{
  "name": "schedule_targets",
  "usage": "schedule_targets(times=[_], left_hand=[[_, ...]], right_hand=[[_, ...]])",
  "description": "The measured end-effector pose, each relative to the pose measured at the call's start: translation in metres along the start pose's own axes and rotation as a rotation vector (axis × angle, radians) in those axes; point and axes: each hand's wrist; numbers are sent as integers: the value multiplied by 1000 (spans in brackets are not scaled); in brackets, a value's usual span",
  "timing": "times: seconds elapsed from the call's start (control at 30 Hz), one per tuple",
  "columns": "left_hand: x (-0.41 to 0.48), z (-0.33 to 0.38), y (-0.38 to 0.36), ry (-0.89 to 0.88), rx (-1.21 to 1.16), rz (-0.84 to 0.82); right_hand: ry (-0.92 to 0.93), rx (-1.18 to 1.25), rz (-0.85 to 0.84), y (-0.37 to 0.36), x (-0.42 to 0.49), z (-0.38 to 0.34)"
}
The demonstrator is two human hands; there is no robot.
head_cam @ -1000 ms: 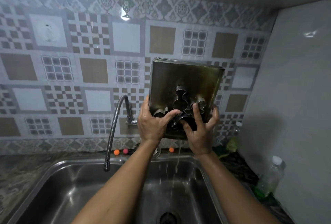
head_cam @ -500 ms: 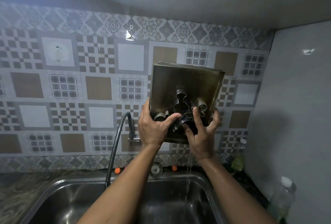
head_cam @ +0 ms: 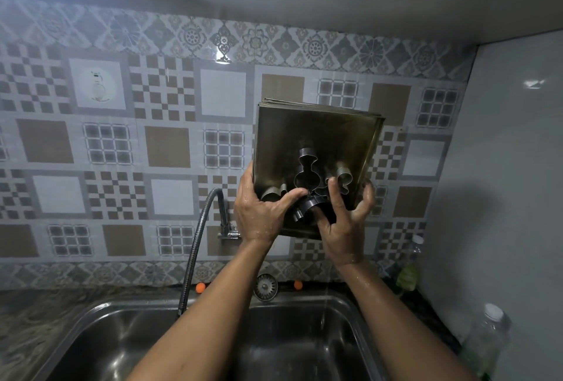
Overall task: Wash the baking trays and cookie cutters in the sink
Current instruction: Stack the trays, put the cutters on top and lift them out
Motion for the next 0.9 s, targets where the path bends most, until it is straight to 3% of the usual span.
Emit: schedule_targets(times=[0.9], left_hand=[[11,-2,-6,-35,-59,23]], right_hand=[[68,2,78,-14,15,6]])
Point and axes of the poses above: each hand's wrist, its own x-axis towards the middle knuckle, its own y-axis out of the back of the hand, z = x × y, and after that the axes turned 2 degrees about -x, right-handed
